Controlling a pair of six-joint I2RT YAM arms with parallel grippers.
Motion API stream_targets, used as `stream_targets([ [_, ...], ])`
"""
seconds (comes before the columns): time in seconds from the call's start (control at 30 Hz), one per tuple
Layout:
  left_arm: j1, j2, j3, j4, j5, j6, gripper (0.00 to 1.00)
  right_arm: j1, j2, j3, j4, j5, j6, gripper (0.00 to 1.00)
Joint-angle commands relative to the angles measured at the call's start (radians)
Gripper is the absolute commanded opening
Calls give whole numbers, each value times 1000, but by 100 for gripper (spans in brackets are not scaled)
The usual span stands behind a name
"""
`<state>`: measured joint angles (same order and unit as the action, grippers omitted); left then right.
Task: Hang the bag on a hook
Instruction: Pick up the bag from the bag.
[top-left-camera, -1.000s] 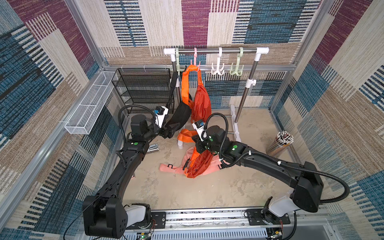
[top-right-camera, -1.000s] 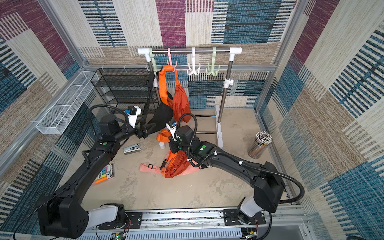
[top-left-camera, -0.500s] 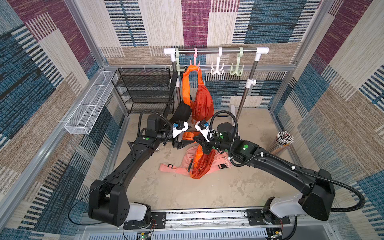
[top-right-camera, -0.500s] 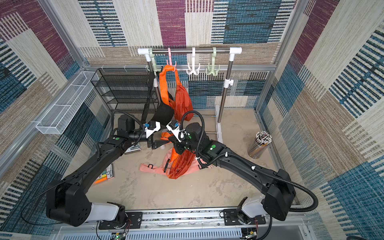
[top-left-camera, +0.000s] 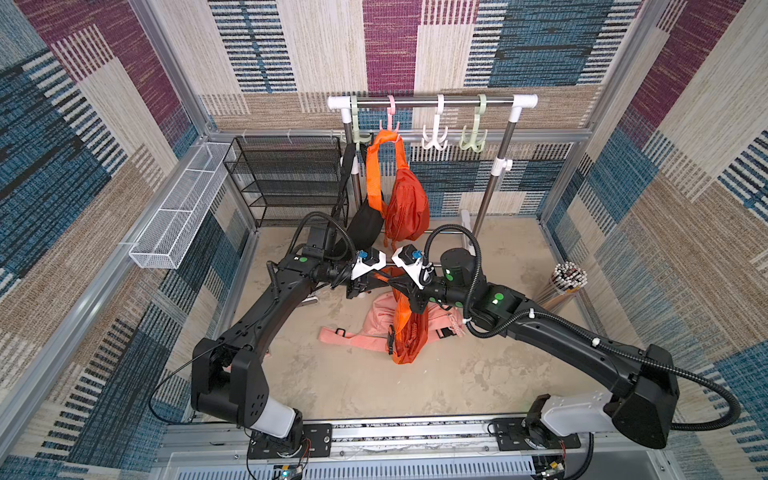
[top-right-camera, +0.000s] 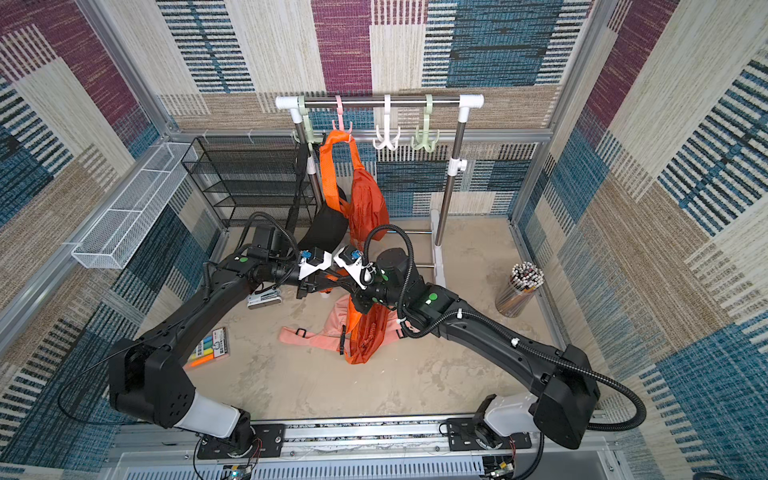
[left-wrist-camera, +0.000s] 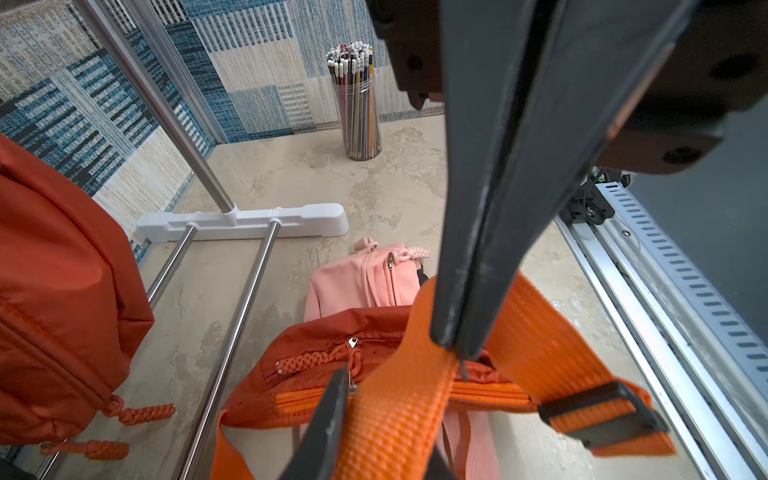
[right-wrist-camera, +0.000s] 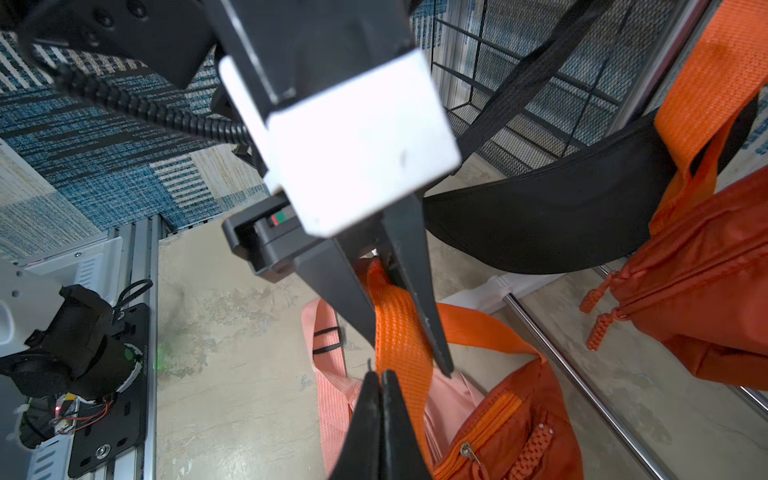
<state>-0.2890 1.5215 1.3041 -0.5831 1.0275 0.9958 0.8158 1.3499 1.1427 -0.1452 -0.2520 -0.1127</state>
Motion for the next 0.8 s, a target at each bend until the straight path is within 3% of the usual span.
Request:
stream_targets([
  [0.0, 4, 7, 37, -66, -60, 2, 0, -3, -15, -13, 32, -3, 31, 3],
  [0.07, 4, 8, 49, -40, -63, -48, 0, -2, -27, -32, 37, 13, 71, 32],
  [0.17, 4, 0, 43, 29, -63, -118, 0, -1, -52, -63, 52, -23, 141, 62],
  [0.27, 4, -12, 20, 106, -84, -191, 0, 28, -86, -103, 56, 34, 214, 79],
  [0.33, 2, -15, 12, 127, -85, -207, 0, 54, -114, -142, 72, 72, 257, 83],
  [0.67, 1, -36, -4, 188, -93, -271, 0, 112, -31, -260, 203, 254, 551, 82],
  [0.7, 1, -39, -6, 196, -95, -279, 0, 112, -11, -258, 211, 265, 568, 79],
  [0.73, 1, -45, -9, 208, -102, -288, 0, 112, 9, -259, 234, 264, 573, 66],
  [0.77, 1, -51, -10, 224, -111, -303, 0, 111, 26, -256, 243, 276, 594, 45],
])
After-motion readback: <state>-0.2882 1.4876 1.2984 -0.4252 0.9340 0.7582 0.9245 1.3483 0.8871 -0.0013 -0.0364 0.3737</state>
